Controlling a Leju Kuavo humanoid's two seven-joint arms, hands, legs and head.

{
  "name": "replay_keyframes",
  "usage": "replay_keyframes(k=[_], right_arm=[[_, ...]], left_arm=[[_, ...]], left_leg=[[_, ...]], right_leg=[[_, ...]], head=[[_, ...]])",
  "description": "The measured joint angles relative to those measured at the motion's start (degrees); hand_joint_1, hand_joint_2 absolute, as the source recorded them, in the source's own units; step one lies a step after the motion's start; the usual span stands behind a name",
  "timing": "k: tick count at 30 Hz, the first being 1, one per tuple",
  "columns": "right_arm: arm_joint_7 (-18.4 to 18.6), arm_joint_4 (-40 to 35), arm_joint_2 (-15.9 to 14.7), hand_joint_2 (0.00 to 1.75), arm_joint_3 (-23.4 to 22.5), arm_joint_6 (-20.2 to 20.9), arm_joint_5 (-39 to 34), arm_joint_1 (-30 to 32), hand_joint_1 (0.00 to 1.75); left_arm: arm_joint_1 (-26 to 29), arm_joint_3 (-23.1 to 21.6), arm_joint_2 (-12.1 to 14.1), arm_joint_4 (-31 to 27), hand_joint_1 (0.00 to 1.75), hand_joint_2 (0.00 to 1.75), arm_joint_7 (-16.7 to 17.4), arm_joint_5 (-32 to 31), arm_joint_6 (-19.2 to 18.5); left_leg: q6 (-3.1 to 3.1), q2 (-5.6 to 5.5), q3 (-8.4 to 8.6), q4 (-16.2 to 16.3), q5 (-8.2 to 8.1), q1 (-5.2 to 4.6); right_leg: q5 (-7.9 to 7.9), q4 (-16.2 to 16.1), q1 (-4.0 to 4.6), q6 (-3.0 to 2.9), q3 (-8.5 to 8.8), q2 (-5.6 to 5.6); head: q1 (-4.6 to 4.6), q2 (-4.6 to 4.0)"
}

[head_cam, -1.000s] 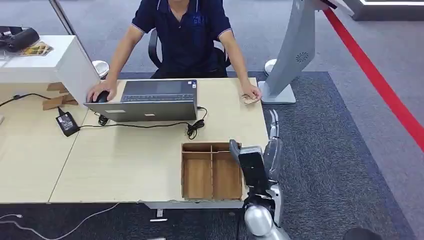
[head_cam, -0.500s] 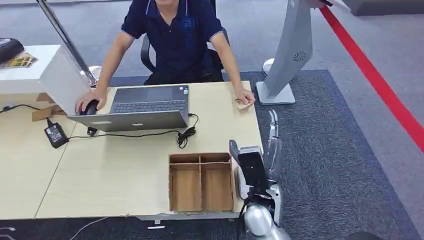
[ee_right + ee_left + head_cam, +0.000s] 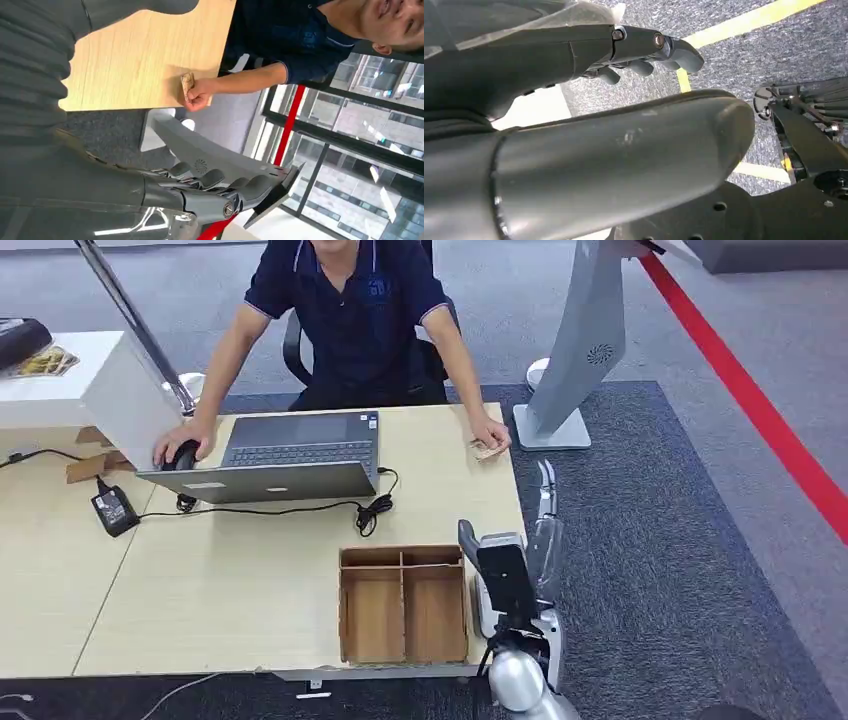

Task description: Pass the card to the sensor for recognition and then transmit it.

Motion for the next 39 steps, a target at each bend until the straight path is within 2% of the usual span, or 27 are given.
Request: replay_keyframes(k=[8,14,21,28,31,35,39], right_arm=[[1.46,0.0,-0.22,1.75,0.0,-0.02,2.01,-0.06,0.0],[5.4,-0.02,-1.59,1.75,0.63,-0.02,5.49,-0.87,0.0],[9.66,-0.61,-4.85,1.75,3.15,-0.02,7.65,-1.78,0.0],[16.13,-2.71,-10.06,1.75,6.87,1.27,8.68,-3.1,0.0],[19.68,-5.23,-13.93,1.75,8.77,5.78,9.93,-3.58,0.0],[22.45,-8.4,-18.39,1.75,10.38,11.22,11.26,-3.77,0.0],[23.43,-11.19,-21.57,1.75,11.52,13.27,11.5,-3.77,0.0]], left_arm=[[0.01,0.0,0.0,0.0,0.0,0.0,-0.02,0.0,0.0],[0.01,0.0,0.0,0.0,0.0,0.0,-0.11,0.02,-0.15],[0.02,0.0,0.06,0.0,0.0,0.0,-0.26,0.13,-0.22],[0.05,0.0,0.22,0.0,0.0,0.0,-0.52,0.2,-0.46],[0.08,0.0,0.35,0.02,0.0,0.0,-0.59,0.37,-0.81],[0.1,0.02,0.57,0.02,0.0,0.0,-0.77,0.63,-1.14],[0.1,0.02,0.61,0.02,0.0,0.0,-0.9,0.72,-1.2]], left_leg=[[0.01,0.0,0.07,0.0,0.0,-0.05],[0.03,0.0,0.08,0.0,-0.01,-0.05],[0.03,-0.01,0.08,0.0,-0.02,-0.05],[0.04,-0.01,0.09,0.0,-0.02,-0.06],[0.04,-0.01,0.08,0.0,-0.02,-0.06],[0.06,-0.01,0.08,0.0,-0.03,-0.06],[0.08,-0.01,0.08,0.0,-0.04,-0.06]], right_leg=[[0.08,-0.23,-0.06,0.12,0.2,-0.01],[0.1,-0.29,-0.07,0.16,0.23,-0.01],[0.11,-0.32,-0.07,0.17,0.24,-0.01],[0.11,-0.33,-0.08,0.17,0.25,-0.02],[0.12,-0.36,-0.09,0.19,0.27,-0.03],[0.15,-0.38,-0.1,0.23,0.27,-0.03],[0.15,-0.4,-0.1,0.24,0.28,-0.03]], head=[[0.0,0.0],[-0.02,0.0],[0.0,0.0],[0.0,0.0],[0.0,0.0],[0.0,0.0],[0.0,0.0]])
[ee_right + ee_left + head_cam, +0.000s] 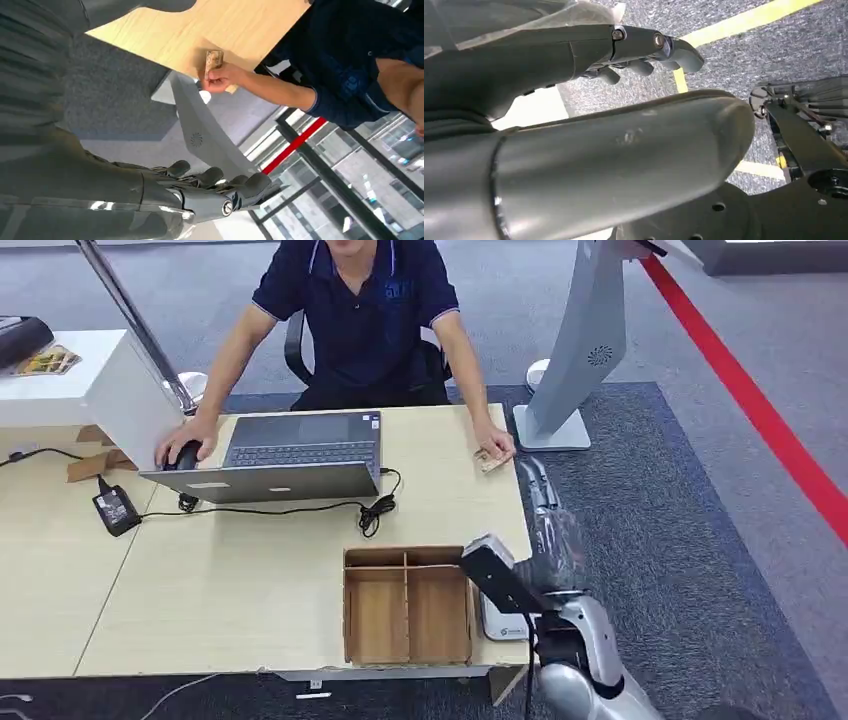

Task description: Pass the card to the sensor for recognition and then transmit it.

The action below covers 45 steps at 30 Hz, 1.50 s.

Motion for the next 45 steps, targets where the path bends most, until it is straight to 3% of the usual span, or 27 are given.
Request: replay_keyframes(k=[4,13,20,24,31,45], right_arm=[[0.22,-1.77,-2.22,1.75,0.92,0.89,0.0,0.0,0.0],[3.69,-6.56,-7.63,1.75,3.24,14.78,0.46,0.38,0.0],[4.37,-7.84,-9.27,1.75,5.79,16.98,1.79,0.74,0.0],[3.98,-7.63,-9.16,1.75,7.43,15.27,3.21,1.02,0.0],[2.45,-5.46,-7.23,1.75,9.44,7.6,5.14,1.57,0.0],[-0.33,2.16,-0.68,1.75,11.91,-2.73,2.71,1.7,0.0]], left_arm=[[0.01,0.0,0.11,0.0,0.0,0.0,0.0,0.04,-0.02],[0.01,0.0,0.35,0.0,0.0,0.0,-0.11,0.35,-0.39],[-0.01,0.0,0.39,0.0,0.0,0.0,-0.11,0.48,-0.39],[-0.03,0.02,0.39,0.0,0.0,0.0,-0.11,0.48,-0.37],[-0.05,0.02,0.35,0.0,0.0,0.0,-0.04,0.57,0.02],[-0.09,0.02,0.17,0.0,0.0,0.0,0.28,0.98,0.55]], left_leg=[[0.01,0.0,0.0,0.0,0.0,0.0],[0.02,0.0,0.0,0.0,-0.01,0.0],[0.02,0.0,0.0,0.0,-0.01,0.0],[0.02,0.0,0.0,0.0,-0.01,0.01],[0.02,0.0,-0.01,0.0,-0.01,0.01],[0.02,0.0,-0.01,-0.01,-0.01,0.01]], right_leg=[[0.0,0.0,0.0,0.0,0.0,0.0],[0.0,-0.01,0.0,0.0,0.01,0.0],[0.0,-0.01,0.0,0.01,0.01,0.0],[0.0,-0.01,0.01,0.01,0.01,0.0],[0.0,-0.01,0.01,0.01,0.01,0.0],[-0.01,-0.01,0.01,0.01,0.02,0.0]], head=[[0.0,0.0],[0.0,0.0],[0.0,0.0],[-0.02,0.0],[-0.02,0.0],[0.0,0.0]])
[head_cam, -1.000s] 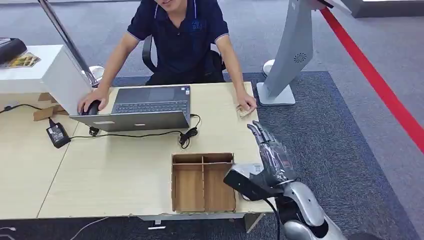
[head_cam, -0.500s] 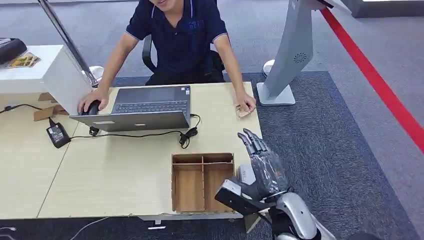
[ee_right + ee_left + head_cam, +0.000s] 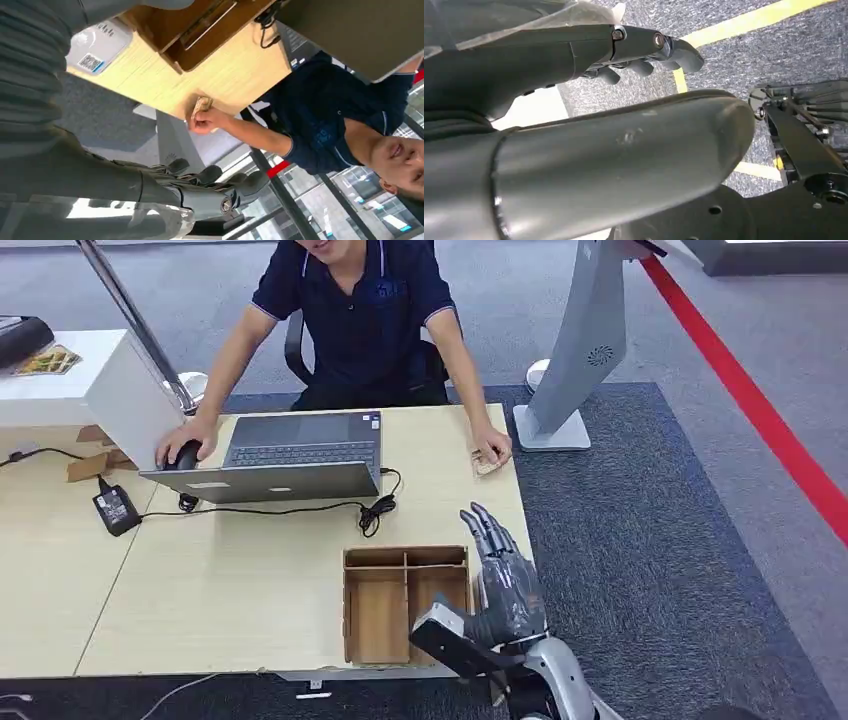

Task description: Pass the card to the sensor for recognition and then transmit it.

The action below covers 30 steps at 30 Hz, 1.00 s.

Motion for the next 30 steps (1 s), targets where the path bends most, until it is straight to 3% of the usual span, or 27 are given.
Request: replay_keyframes(k=[18,30], right_arm=[[0.37,10.3,6.1,1.75,1.99,-3.63,3.32,-2.55,0.0],[1.4,17.53,7.46,1.75,2.32,-8.21,3.91,-4.08,0.0]], left_arm=[[-0.03,-0.02,-0.07,0.0,0.0,0.0,0.11,-1.05,0.15],[-0.02,-0.02,-0.07,0.0,0.0,0.0,0.07,-1.35,0.04]], left_leg=[[0.0,0.0,0.0,0.0,0.0,0.0],[0.0,0.0,0.01,0.0,0.0,-0.01]], right_leg=[[0.0,0.0,0.0,0.0,0.01,0.0],[0.0,-0.01,0.0,0.0,0.01,0.0]], head=[[-0.02,0.0],[0.0,0.0]])
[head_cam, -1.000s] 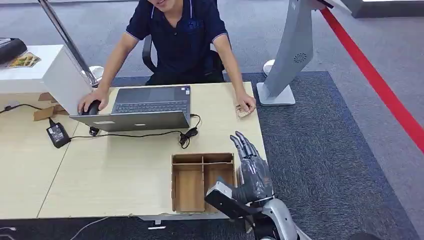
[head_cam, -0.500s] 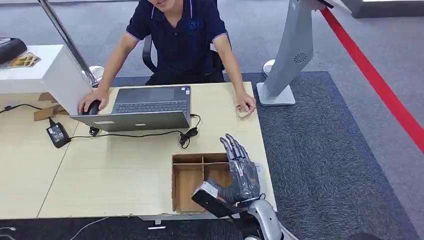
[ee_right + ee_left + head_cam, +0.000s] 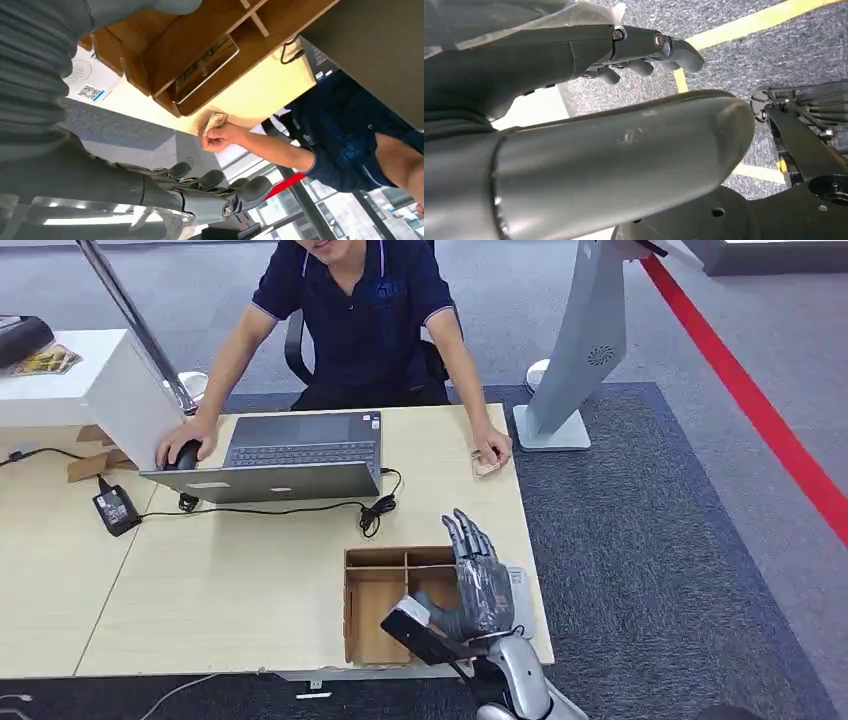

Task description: Pass the card to the sensor for recognition and then transmit it.

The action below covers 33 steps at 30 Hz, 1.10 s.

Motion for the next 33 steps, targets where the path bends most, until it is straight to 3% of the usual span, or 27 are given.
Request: replay_keyframes(k=[14,18,23,33], right_arm=[[0.18,3.59,-0.04,1.75,-2.34,-1.82,2.01,-0.12,0.0],[-2.49,3.7,0.57,1.75,-5.18,-1.9,6.58,0.85,0.0],[-7.71,2.45,3.1,1.75,-11.97,-2.14,10.69,2.71,0.0],[-8.41,1.79,5.12,1.75,-17.79,-2.17,11.23,3.78,0.0]], left_arm=[[0.02,0.0,0.0,0.0,0.0,0.0,0.0,0.35,0.22],[0.06,0.0,0.0,0.0,0.0,0.0,0.02,0.37,0.31],[0.08,0.0,-0.02,0.0,0.0,0.0,0.09,0.37,0.44],[0.09,0.0,-0.02,0.0,0.0,0.0,0.09,0.33,0.46]], left_leg=[[0.0,0.0,0.02,0.0,0.0,0.0],[0.0,0.0,0.03,0.0,0.0,0.0],[0.0,0.0,0.02,0.0,0.0,0.0],[0.0,0.01,0.05,0.0,0.0,0.0]], right_leg=[[0.0,-0.01,0.0,0.0,0.0,0.0],[0.0,-0.01,0.0,0.0,0.0,0.0],[0.0,-0.01,0.01,0.0,0.0,0.0],[0.0,-0.01,0.0,0.0,0.03,0.0]], head=[[0.0,0.0],[0.0,0.0],[-0.02,0.0],[0.0,0.0]])
